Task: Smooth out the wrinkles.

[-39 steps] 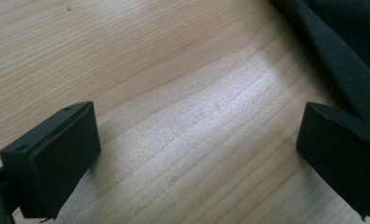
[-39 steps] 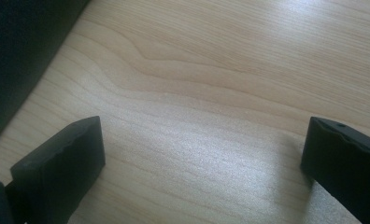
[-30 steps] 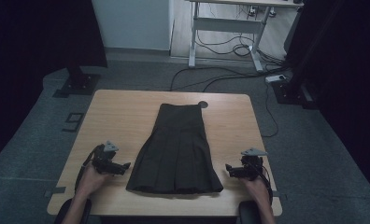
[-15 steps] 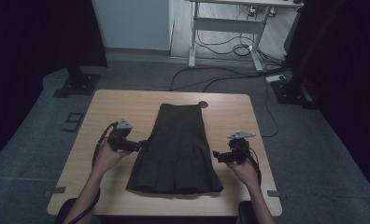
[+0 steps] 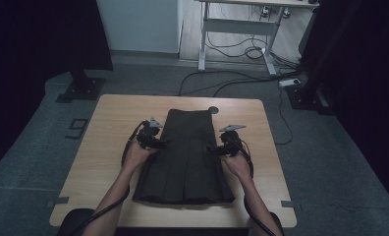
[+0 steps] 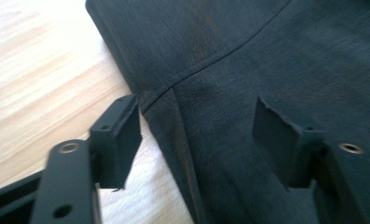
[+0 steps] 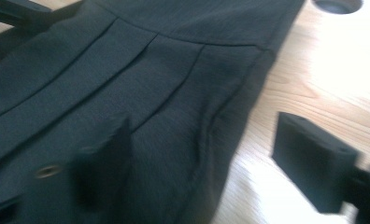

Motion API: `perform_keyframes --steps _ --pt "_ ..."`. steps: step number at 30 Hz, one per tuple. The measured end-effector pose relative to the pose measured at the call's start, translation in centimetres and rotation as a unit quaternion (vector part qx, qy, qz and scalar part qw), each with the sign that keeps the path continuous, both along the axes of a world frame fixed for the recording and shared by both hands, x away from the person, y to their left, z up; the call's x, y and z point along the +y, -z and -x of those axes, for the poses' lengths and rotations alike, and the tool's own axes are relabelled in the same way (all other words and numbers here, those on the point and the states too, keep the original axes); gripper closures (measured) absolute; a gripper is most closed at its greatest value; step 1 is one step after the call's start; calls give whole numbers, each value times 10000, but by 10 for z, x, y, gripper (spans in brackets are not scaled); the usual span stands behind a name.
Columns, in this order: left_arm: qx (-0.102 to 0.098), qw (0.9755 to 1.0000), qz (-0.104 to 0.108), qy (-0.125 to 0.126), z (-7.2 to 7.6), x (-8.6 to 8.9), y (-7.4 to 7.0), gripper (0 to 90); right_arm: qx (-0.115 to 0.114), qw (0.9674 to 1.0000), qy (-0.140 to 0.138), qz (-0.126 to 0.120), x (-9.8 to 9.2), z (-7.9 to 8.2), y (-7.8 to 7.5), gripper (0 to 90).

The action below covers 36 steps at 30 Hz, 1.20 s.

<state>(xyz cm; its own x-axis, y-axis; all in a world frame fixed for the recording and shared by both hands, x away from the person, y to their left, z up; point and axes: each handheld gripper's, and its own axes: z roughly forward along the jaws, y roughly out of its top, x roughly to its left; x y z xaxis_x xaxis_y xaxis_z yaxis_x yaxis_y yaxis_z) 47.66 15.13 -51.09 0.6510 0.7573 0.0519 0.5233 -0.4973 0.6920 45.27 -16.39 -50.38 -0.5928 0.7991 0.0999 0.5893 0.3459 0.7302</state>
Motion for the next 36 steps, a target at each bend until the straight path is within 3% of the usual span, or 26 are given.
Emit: perform_keyframes --steps 1,2,4,5,6,9,11,17,20,21,22,23,24,26,30,31,32,33,34,35,36 --pt "0 10000 0 0 0 0 0 392 0 10000 0 0 0 0 0 254" --pt "39 9999 -119 59 -1 -3 8 421 77 9998 -105 139 6 -3 5 380" --pt "72 9997 -226 115 1 -6 16 467 208 9992 -224 246 10 -4 9 472" --pt "72 9997 -226 115 1 -6 16 504 208 9992 -224 246 10 -4 9 472" --pt "44 9998 -165 114 3 -6 19 521 306 9986 -254 337 13 -3 14 567" --pt "72 9998 -132 98 5 -6 19 560 383 9978 -285 466 14 -1 19 632" --pt "68 9995 -267 147 13 -5 18 604 511 9976 -242 396 11 4 24 664" --pt "235 9994 -27 242 35 3 20 603 534 9976 -333 284 7 25 27 667" --pt "364 9986 71 366 61 8 20 594 561 9963 -535 366 5 47 26 653" --pt "364 9986 71 366 61 8 20 589 569 9959 -575 399 6 54 25 646" --pt "382 9982 27 462 74 10 20 586 566 9955 -619 434 6 60 25 640" --pt "382 9982 27 462 74 10 20 582 566 9955 -619 434 6 60 25 640" --pt "398 9980 25 499 86 12 20 578 566 9948 -700 477 7 71 25 632" --pt "407 9976 -6 552 94 13 20 571 545 9942 -778 494 7 80 25 626" --pt "500 9969 52 598 98 15 18 518 580 9935 -833 511 7 85 24 581" --pt "544 9966 38 624 97 16 16 475 572 9934 -847 525 7 85 23 533" --pt "444 9973 -91 578 91 16 9 400 521 9940 -807 527 6 81 18 456" --pt "444 9973 -91 578 91 16 9 372 521 9940 -807 527 6 81 18 456" --pt "355 9982 -10 486 80 16 -1 348 441 9954 -754 394 5 73 10 411" --pt "355 9982 -10 486 80 16 -1 317 441 9954 -754 394 5 73 10 411" --pt "309 9987 97 393 66 15 -11 299 391 9960 -746 299 6 61 1 378"
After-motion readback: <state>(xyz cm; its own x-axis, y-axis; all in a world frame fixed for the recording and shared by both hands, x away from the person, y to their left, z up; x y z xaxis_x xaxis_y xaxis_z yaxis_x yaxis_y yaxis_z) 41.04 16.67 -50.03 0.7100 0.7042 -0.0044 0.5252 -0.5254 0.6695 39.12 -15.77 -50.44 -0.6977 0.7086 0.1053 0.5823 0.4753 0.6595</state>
